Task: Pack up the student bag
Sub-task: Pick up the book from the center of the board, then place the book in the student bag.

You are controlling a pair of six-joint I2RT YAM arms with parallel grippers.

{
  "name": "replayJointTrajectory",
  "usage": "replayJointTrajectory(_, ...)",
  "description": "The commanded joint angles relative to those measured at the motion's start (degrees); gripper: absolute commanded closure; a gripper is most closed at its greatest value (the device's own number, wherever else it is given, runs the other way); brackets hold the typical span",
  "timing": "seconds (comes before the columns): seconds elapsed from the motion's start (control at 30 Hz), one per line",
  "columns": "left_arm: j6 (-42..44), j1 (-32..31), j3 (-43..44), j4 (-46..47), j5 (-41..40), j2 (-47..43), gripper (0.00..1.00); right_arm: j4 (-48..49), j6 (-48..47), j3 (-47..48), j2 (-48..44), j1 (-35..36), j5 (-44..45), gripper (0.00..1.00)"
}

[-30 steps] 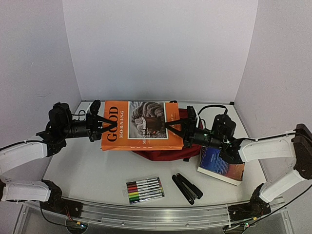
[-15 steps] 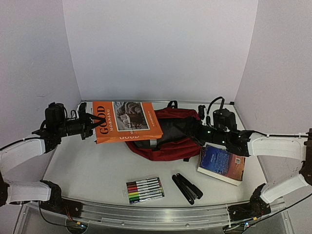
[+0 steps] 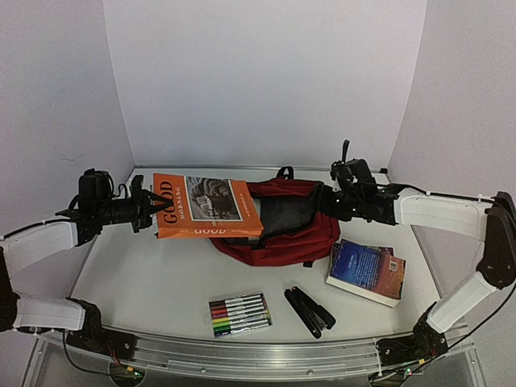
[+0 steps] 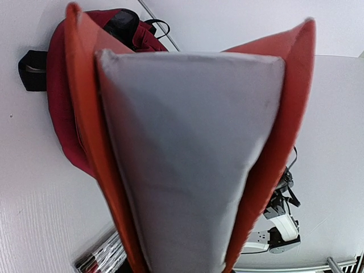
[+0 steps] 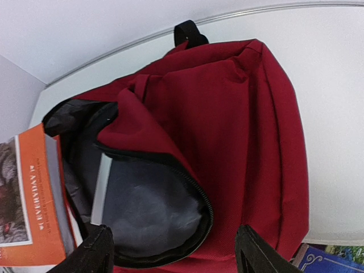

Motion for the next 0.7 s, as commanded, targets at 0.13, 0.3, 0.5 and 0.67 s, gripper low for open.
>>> replayJointTrajectory(0.13, 0.26, 0.74, -0.05, 2.41, 2.68, -2.59, 0.79, -1.93, -7.84, 7.25, 6.07, -3.23, -2.41, 0.49)
replayJointTrajectory(0.3, 0.14, 1.09, -0.34, 2.13, 2.9, -2.74, 0.79, -1.93, -11.07, 9.58, 8.46, -3.36, -5.77, 0.5)
replayJointTrajectory(0.5, -0.35, 1.37, -0.33, 2.46, 3.09, -2.36, 0.79, -1.93, -12.37, 10.43, 10.9, -3.62, -7.24, 0.49)
replayJointTrajectory(0.67, -0.49, 1.34, -0.06, 2.45, 3.51, -1.75, 0.79, -1.87, -13.82, 11.81, 13.81, -3.7, -7.18, 0.49)
